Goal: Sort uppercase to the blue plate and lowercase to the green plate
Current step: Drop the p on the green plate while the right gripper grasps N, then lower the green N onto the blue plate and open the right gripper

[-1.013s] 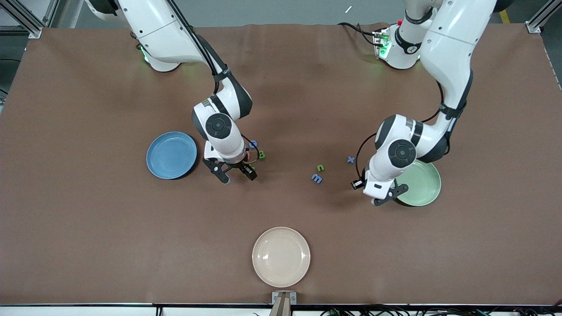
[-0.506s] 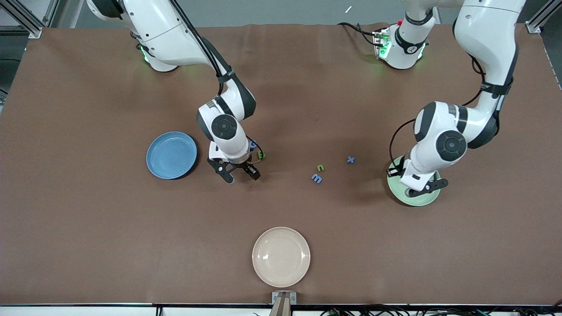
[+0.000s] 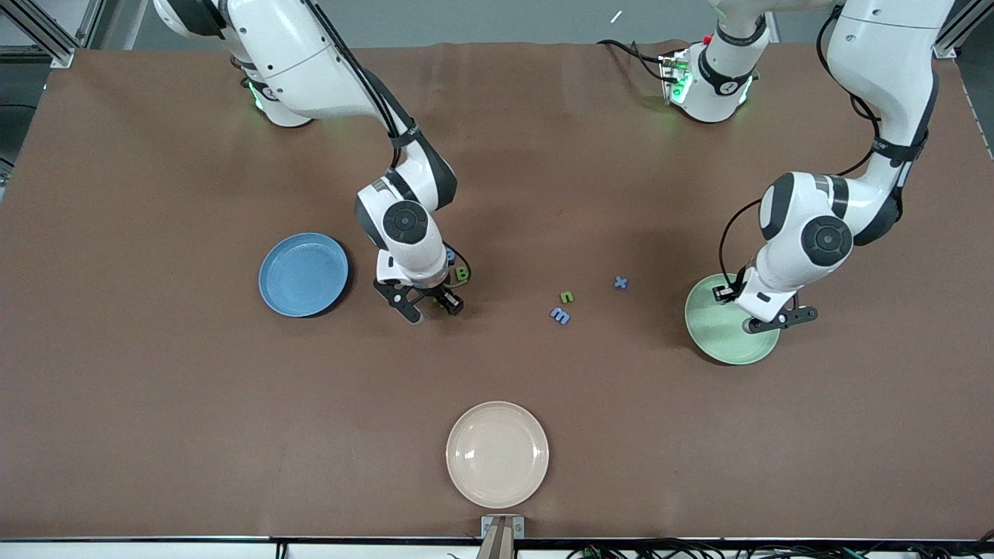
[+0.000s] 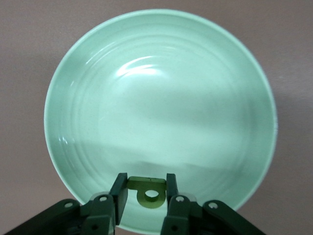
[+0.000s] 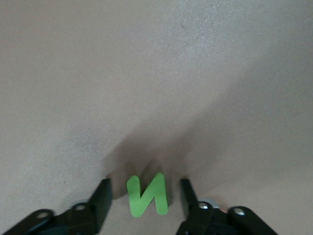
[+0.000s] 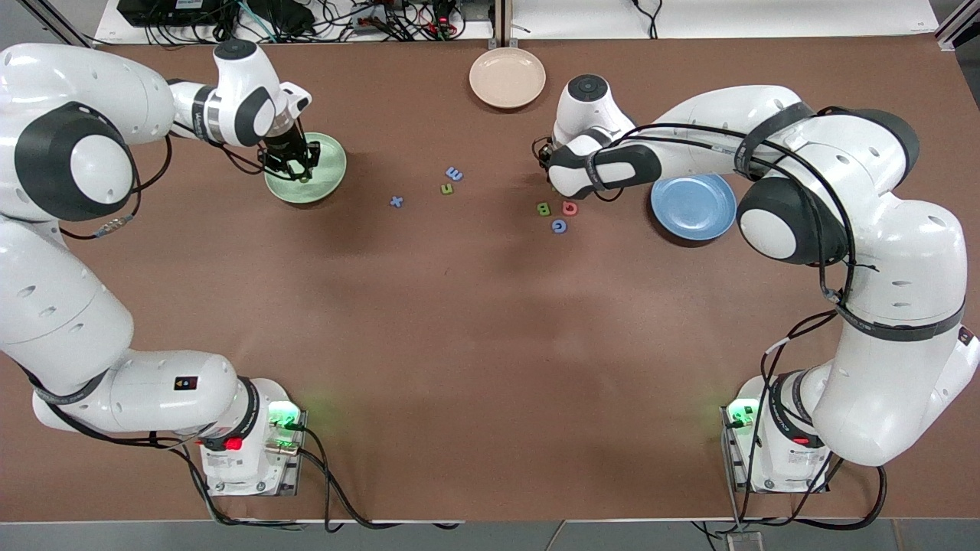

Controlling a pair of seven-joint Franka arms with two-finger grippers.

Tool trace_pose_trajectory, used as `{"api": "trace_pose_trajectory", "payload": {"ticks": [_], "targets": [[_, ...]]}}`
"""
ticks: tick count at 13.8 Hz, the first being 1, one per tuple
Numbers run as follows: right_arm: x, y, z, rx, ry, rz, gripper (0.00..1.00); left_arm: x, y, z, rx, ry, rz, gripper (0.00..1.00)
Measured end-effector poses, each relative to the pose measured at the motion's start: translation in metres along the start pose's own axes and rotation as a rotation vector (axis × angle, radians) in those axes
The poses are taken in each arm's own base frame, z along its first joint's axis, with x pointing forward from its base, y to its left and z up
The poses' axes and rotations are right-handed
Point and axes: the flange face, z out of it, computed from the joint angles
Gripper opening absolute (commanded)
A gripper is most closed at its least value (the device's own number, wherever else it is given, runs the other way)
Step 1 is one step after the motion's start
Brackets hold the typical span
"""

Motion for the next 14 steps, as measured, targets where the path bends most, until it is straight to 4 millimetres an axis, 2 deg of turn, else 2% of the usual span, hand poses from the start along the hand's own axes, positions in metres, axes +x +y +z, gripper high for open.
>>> {"api": "trace_pose_trajectory", "payload": {"ticks": [3,4,6,7,8,9,10,12,14], "targets": [[0.000,-0.002,-0.002,0.002,0.001,-0.002,0.04,-0.007,-0.007,0.014,0.007,0.011,0.017,0.21],[-0.001,-0.002,-0.004,0.002,0.001,-0.004,0.01,-0.008,-0.007,0.018,0.005,0.011,0.019,0.21],[0.000,-0.002,-0.004,0.000,0.003,-0.015,0.00,-0.009,-0.006,0.021,0.002,0.012,0.022,0.26],[0.004,-0.002,-0.004,-0.013,0.003,-0.031,0.00,-0.009,-0.005,0.022,0.001,0.013,0.022,0.43],[0.010,-0.002,-0.007,-0.039,0.002,-0.047,0.00,-0.009,-0.005,0.022,0.001,0.014,0.022,0.64],[0.019,-0.001,-0.012,-0.067,-0.002,-0.071,0.00,-0.009,-0.005,0.022,0.001,0.014,0.022,0.90],[0.031,0.000,-0.021,-0.095,-0.009,-0.098,0.00,-0.009,-0.005,0.021,0.000,0.015,0.023,0.98],[0.063,0.009,-0.044,-0.131,-0.026,-0.129,0.00,-0.008,-0.002,0.019,-0.004,0.024,0.028,0.99],[0.089,0.027,-0.064,-0.140,-0.038,-0.160,0.00,-0.004,0.015,0.009,-0.019,0.045,0.051,0.99]]}}
